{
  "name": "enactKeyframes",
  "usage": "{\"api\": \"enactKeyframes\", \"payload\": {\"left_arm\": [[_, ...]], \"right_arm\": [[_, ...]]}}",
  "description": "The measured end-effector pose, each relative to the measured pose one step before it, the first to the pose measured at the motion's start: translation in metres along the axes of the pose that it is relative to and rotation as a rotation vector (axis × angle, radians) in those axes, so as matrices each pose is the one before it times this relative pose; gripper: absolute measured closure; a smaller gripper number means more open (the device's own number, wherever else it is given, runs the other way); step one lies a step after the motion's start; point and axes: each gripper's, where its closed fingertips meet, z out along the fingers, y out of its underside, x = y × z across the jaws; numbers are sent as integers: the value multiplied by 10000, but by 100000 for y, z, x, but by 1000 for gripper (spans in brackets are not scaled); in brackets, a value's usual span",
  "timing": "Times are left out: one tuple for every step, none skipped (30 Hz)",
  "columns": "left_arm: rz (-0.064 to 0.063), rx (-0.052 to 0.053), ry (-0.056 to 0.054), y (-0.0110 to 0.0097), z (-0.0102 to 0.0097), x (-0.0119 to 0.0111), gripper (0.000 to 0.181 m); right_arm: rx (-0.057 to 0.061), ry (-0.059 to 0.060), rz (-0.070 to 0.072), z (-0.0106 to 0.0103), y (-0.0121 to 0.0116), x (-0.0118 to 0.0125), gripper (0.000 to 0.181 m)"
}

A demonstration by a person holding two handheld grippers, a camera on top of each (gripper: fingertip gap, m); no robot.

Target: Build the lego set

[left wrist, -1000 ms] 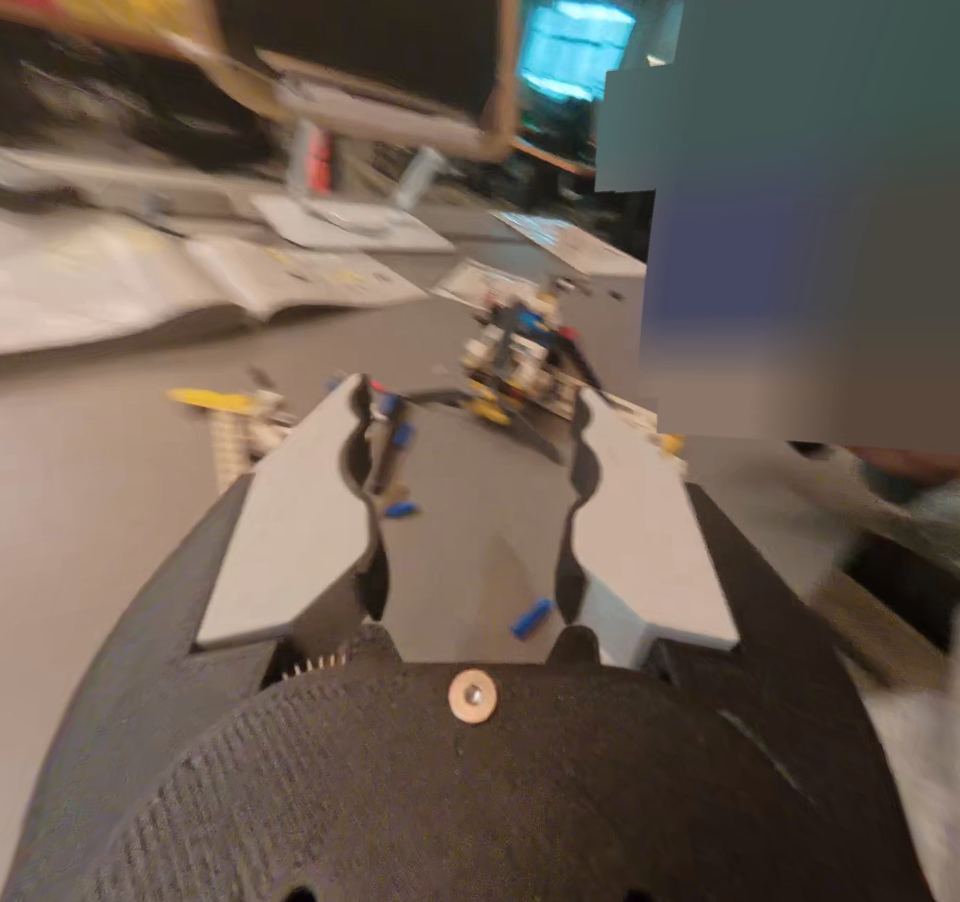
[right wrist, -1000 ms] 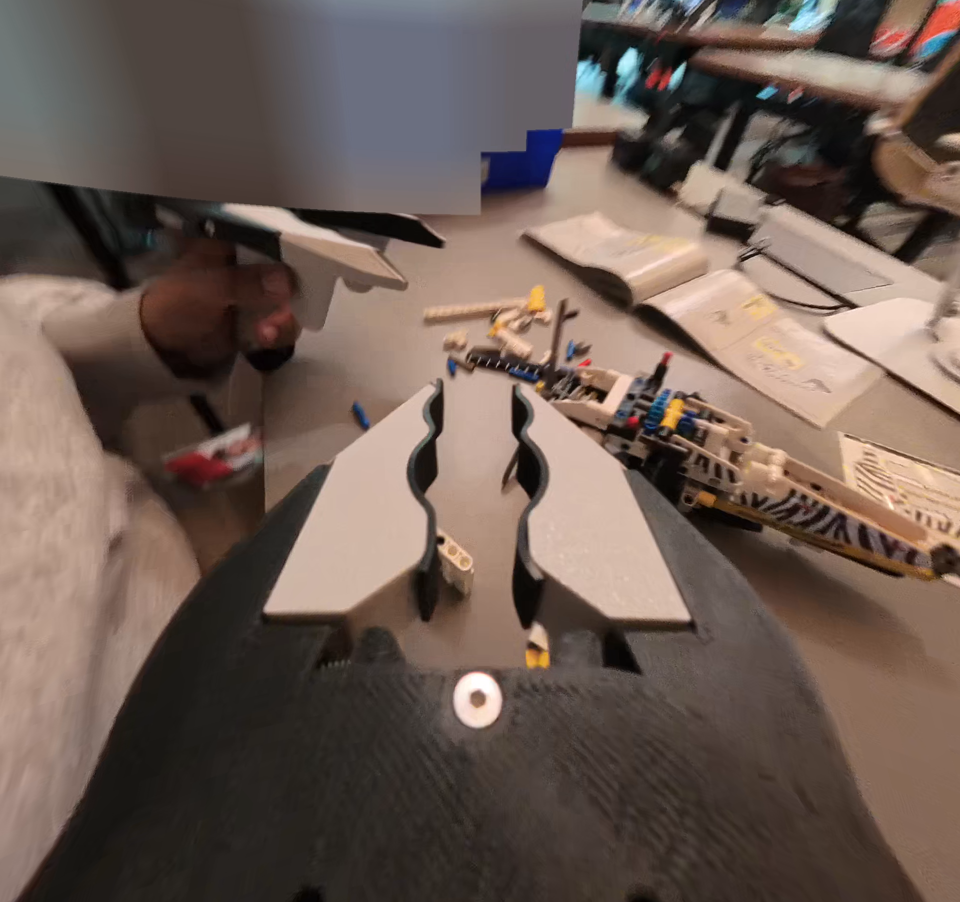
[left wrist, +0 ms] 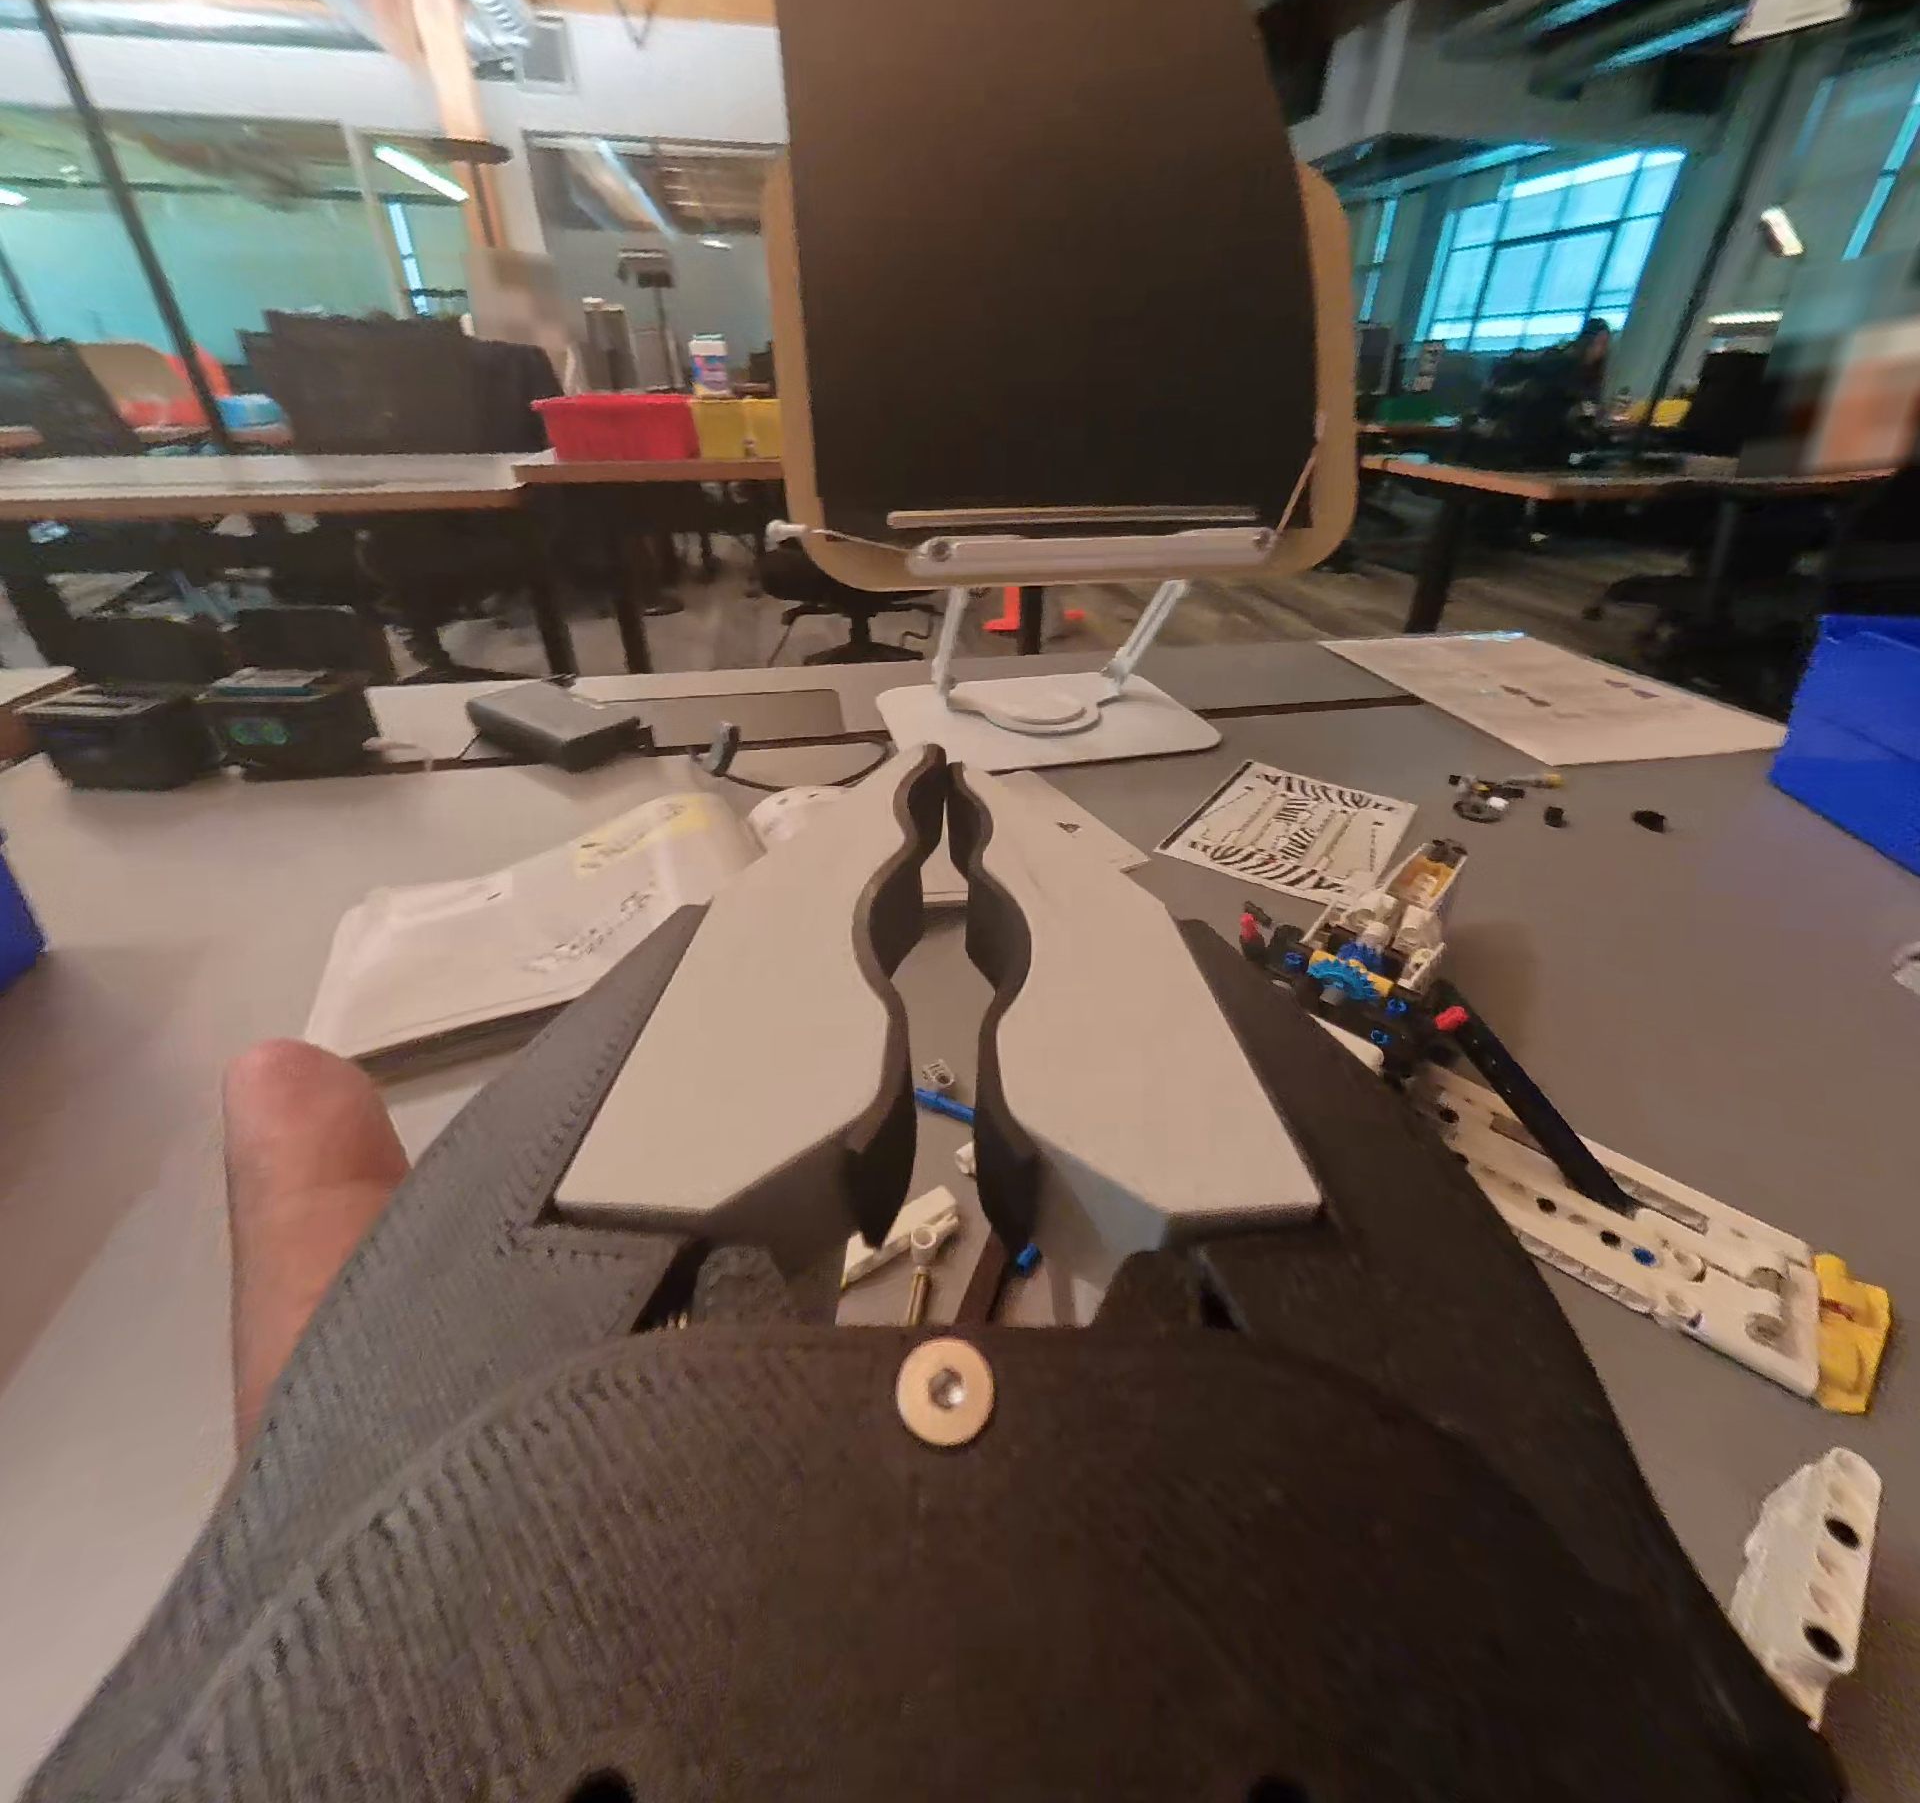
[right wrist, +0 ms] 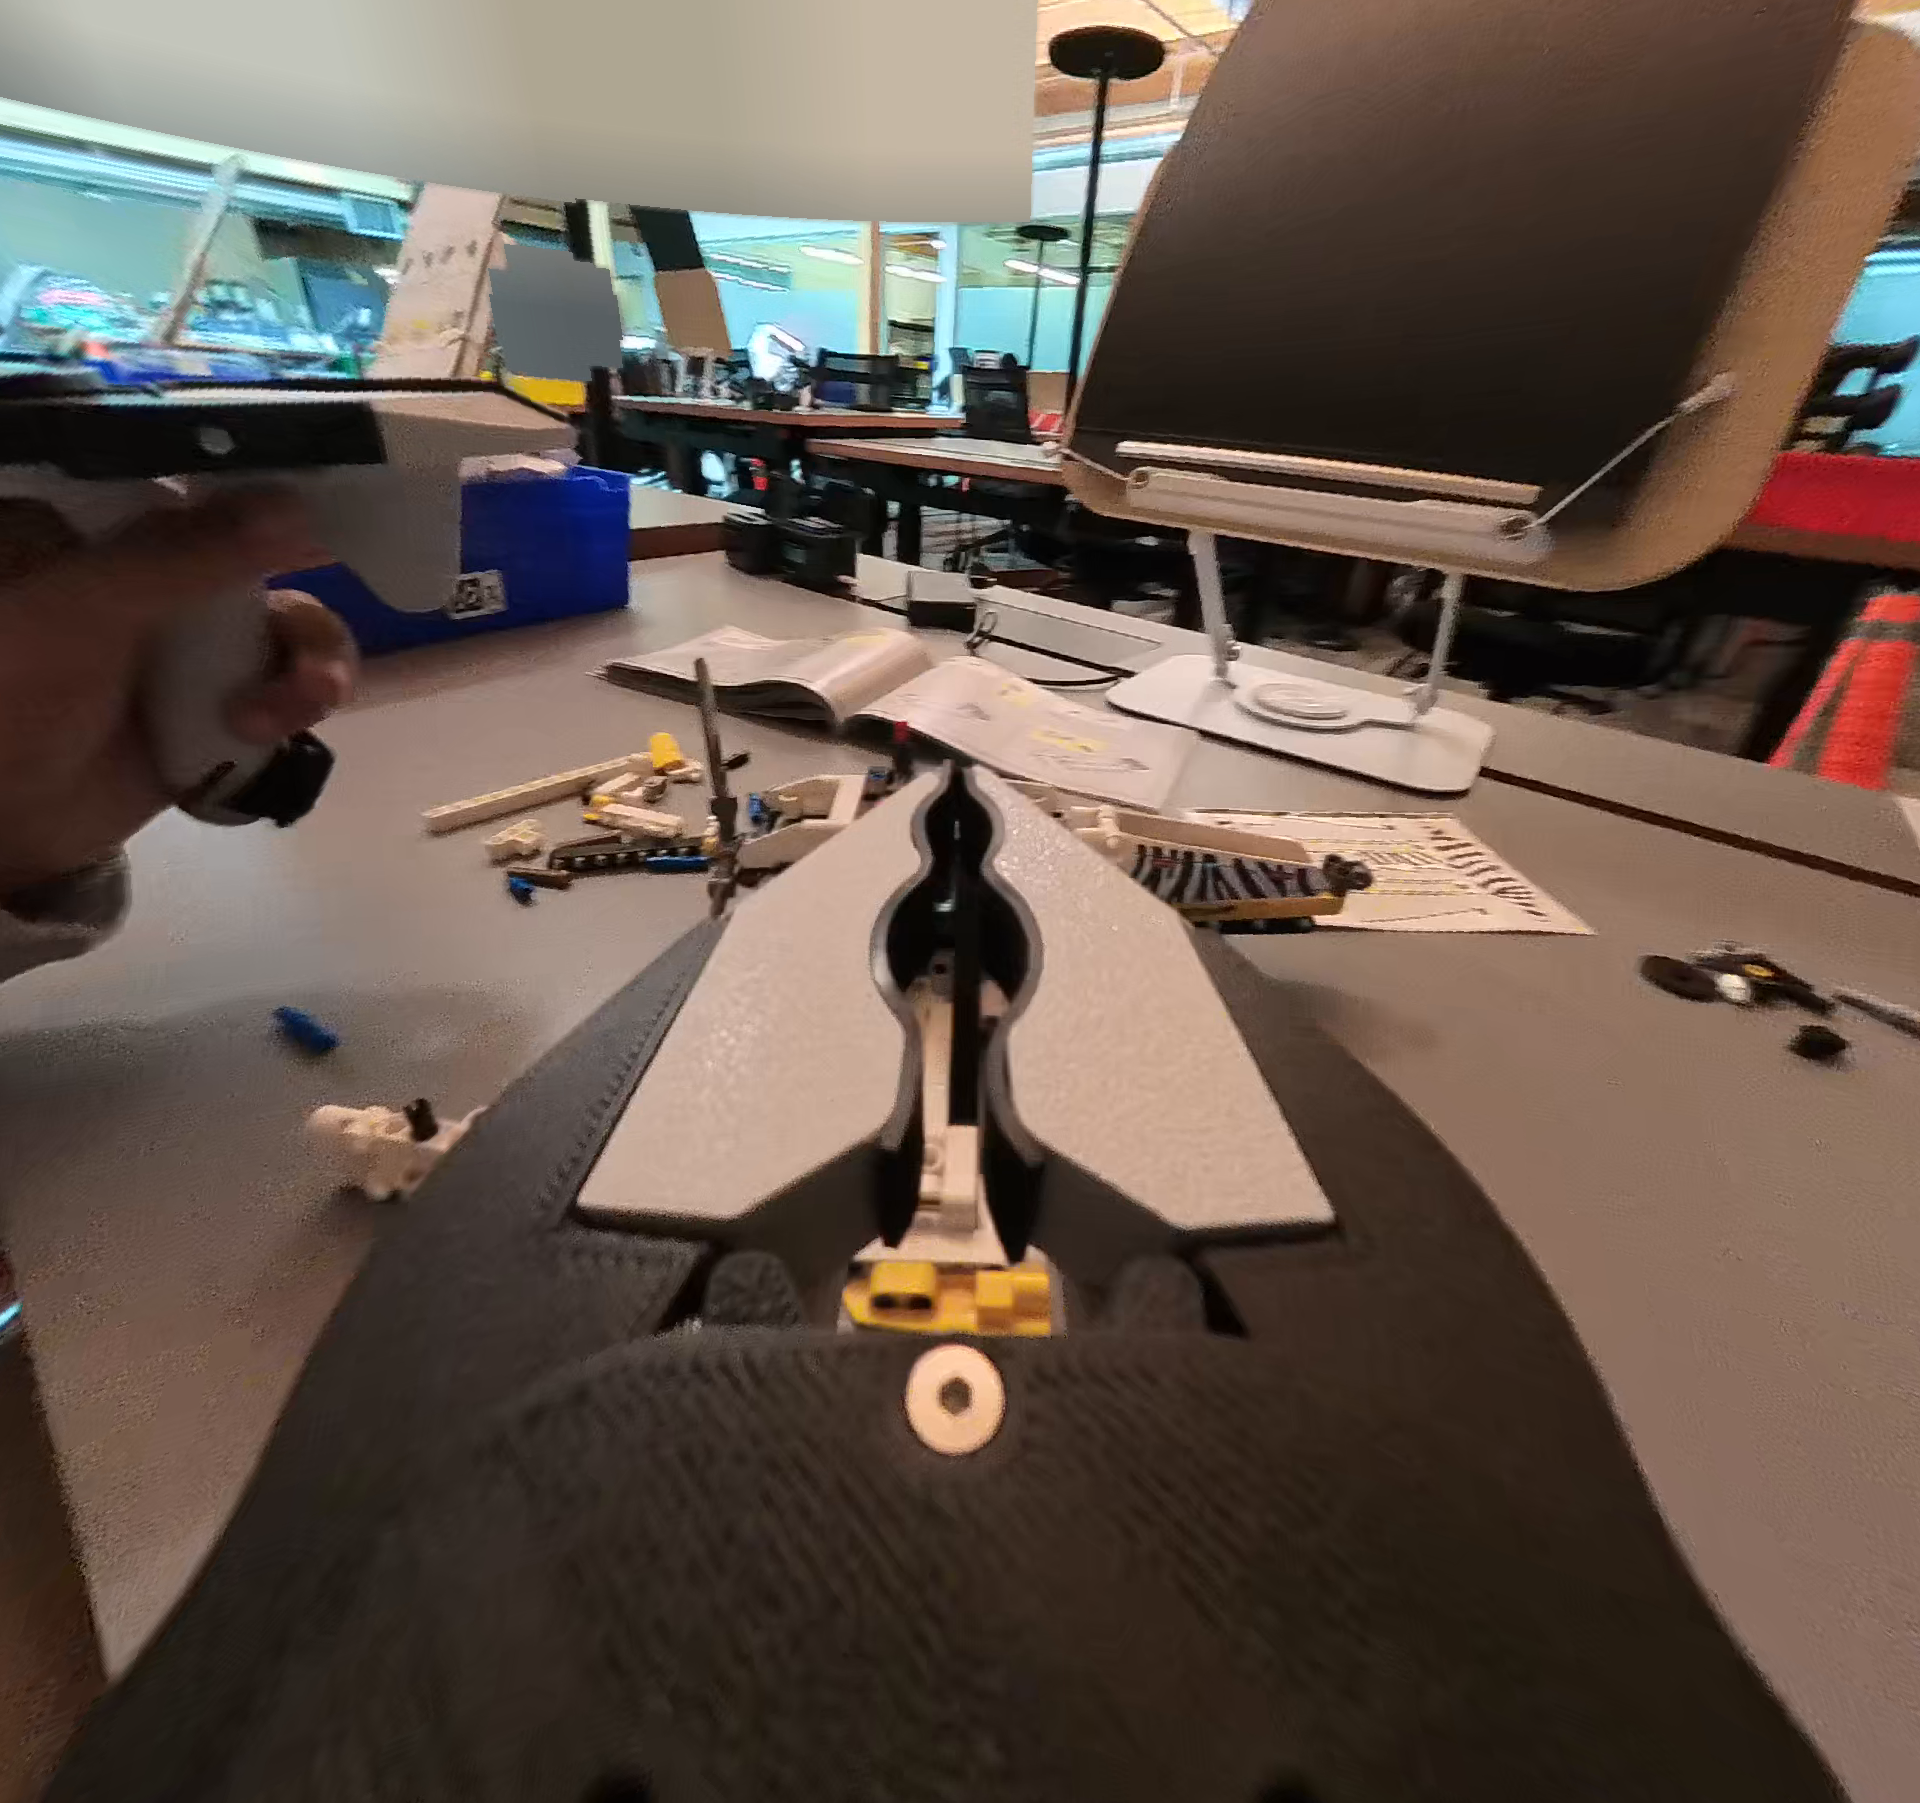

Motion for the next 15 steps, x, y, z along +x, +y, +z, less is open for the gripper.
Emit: {"api": "enactKeyframes", "payload": {"left_arm": [[57,-4,196,65,167,62,181],[64,-103,74,261,226,-61,181],[63,-91,35,330,223,-74,181],[12,-70,165,336,153,129,181],[-176,-84,357,321,142,398,181],[-247,-118,493,368,106,534,181],[-344,-101,262,340,112,166,181],[-211,-81,197,365,96,13,181],[-97,32,55,249,57,-183,181],[159,-32,58,389,-13,-111,181],[233,-48,142,403,-41,87,181],[202,90,347,144,-133,407,181],[51,159,402,-23,-184,486,181],[-119,102,302,-45,-149,317,181],[-122,-11,196,83,-84,129,181]], "right_arm": [[49,124,1,-17,-67,261,181],[15,-10,73,5,-21,122,181],[-5,-32,97,14,-2,102,181],[-1,29,112,29,-7,202,181],[6,27,107,54,-38,179,181],[26,20,102,61,-90,138,181],[59,28,93,77,-179,120,181],[84,20,90,109,-264,81,181],[88,-20,83,144,-277,-3,181],[84,-85,67,155,-240,-100,181],[103,-110,61,185,-225,-134,181],[103,-94,66,224,-149,-96,181],[60,-71,77,249,0,-45,181],[2,-46,92,279,182,15,181],[-148,-38,59,306,368,44,179]]}}
